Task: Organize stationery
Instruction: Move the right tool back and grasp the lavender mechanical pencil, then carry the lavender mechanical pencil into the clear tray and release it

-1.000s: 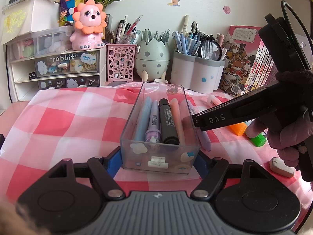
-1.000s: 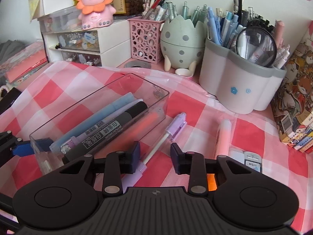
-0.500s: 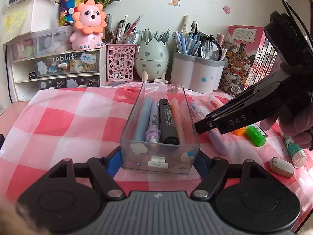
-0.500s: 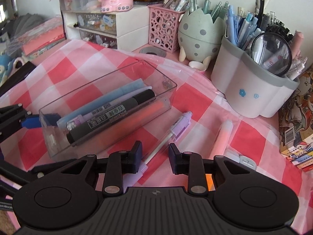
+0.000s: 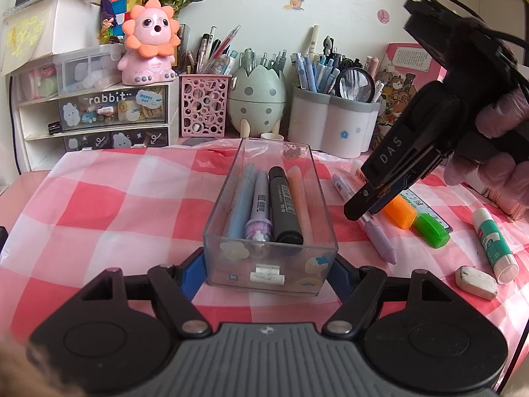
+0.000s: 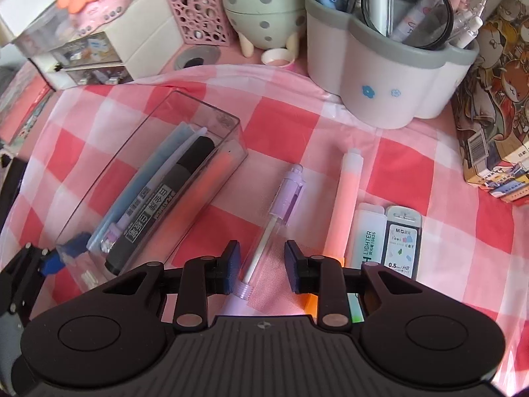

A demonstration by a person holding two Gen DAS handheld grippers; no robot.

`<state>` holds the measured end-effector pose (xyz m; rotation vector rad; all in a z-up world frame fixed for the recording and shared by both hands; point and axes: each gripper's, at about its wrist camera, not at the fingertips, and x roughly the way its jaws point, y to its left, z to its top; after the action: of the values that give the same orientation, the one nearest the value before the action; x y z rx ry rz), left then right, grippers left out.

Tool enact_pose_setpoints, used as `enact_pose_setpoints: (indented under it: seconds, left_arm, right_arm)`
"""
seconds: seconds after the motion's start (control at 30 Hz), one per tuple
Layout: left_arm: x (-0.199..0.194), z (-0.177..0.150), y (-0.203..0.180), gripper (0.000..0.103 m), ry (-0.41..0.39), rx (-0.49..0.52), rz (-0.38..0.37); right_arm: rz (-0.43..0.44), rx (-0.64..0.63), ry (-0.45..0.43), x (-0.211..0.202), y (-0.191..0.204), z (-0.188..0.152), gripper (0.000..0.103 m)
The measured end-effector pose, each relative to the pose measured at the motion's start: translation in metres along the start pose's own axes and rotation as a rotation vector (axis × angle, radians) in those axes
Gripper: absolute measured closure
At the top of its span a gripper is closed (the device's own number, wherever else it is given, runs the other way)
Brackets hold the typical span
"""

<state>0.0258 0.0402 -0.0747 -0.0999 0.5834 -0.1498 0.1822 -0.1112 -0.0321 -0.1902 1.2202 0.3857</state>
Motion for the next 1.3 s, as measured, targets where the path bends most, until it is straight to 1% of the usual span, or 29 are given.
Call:
enact_pose_setpoints:
  seconds: [0.13, 0.2, 0.23, 0.5, 0.63, 0.9, 1.1, 1.3]
  left_arm:
    - [0.000, 0.000, 0.001, 0.054, 0.000, -0.002, -0.001]
    - [0.000, 0.000, 0.001, 0.054, 0.000, -0.002, -0.001]
    - [0.000, 0.000, 0.001, 0.054, 0.000, -0.002, -0.001]
    - [0.000, 0.000, 0.001, 0.054, 0.000, -0.001, 0.000]
    - [0.000, 0.000, 0.001, 0.054, 0.000, -0.001, -0.001]
    - [0.000, 0.000, 0.001, 0.054, 0.000, -0.001, -0.001]
    - [0.000, 0.000, 0.001, 0.054, 0.000, -0.001, 0.000]
    - [0.000, 0.000, 0.001, 0.054, 0.000, -0.001, 0.000]
  right_arm:
    - [-0.058, -0.003, 0.021, 0.001, 0.010, 0.003, 0.074]
    - [-0.089, -0.011, 0.019, 0.002, 0.016, 0.003, 0.077]
    - [-0.096, -0.016, 0.018, 0.003, 0.017, 0.005, 0.082]
    - [-0.103, 0.022, 0.010, 0.001, 0.019, 0.002, 0.089]
    - [-0.076, 0.081, 0.015, -0.002, 0.014, -0.001, 0.092]
    - [0.012, 0.217, -0.013, -0.014, 0.000, -0.010, 0.093]
    - [0.087, 0.350, -0.055, -0.029, -0.013, -0.014, 0.093]
    - [0.181, 0.482, -0.114, -0.046, -0.023, -0.018, 0.093]
